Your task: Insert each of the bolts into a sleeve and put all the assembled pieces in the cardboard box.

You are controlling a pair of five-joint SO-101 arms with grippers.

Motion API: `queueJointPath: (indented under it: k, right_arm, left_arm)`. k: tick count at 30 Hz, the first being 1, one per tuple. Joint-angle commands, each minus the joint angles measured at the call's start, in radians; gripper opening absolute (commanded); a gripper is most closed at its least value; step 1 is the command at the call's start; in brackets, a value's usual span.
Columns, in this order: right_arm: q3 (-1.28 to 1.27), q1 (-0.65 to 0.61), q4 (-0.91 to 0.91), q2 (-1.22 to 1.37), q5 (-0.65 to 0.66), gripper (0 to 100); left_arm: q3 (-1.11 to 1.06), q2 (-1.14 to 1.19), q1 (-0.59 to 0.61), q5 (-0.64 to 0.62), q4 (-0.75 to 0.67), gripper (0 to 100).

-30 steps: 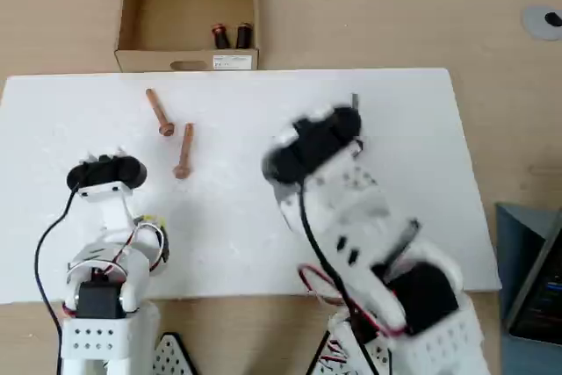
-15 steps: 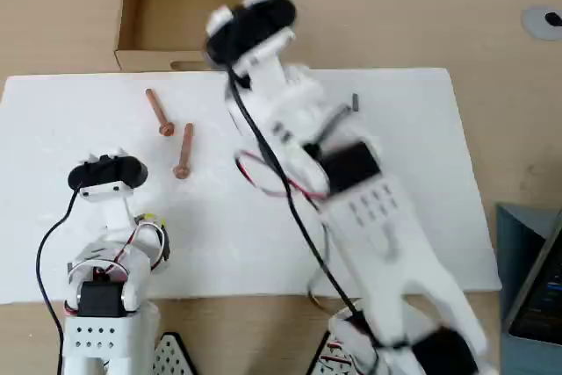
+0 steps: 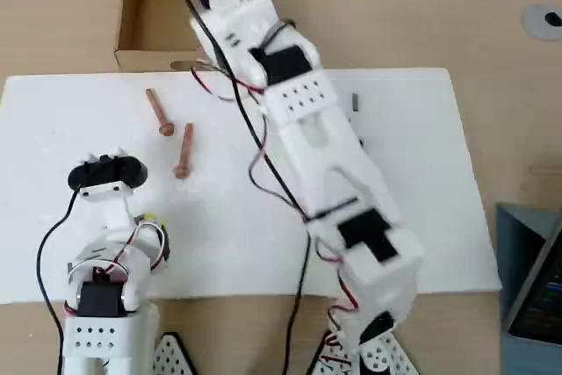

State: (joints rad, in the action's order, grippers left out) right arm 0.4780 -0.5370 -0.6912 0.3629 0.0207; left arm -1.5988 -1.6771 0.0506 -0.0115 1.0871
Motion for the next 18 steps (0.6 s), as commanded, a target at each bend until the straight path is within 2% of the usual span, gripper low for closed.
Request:
queueJointPath:
  k: [1, 11, 18]
  right_arm:
    - [0.254, 0.015, 0.037, 0.133, 0.066, 0.9]
    - [0.685, 0.01, 0.032, 0.522, 0.209, 0.9]
    - [0.858, 0.001, 0.031, 0.682, 0.23, 1.2]
  left_arm:
    - [0.006, -0.01, 0.011, -0.003, -0.014, 0]
    - [0.006, -0.01, 0.011, -0.003, -0.014, 0]
    - [0.006, -0.01, 0.011, -0.003, -0.014, 0]
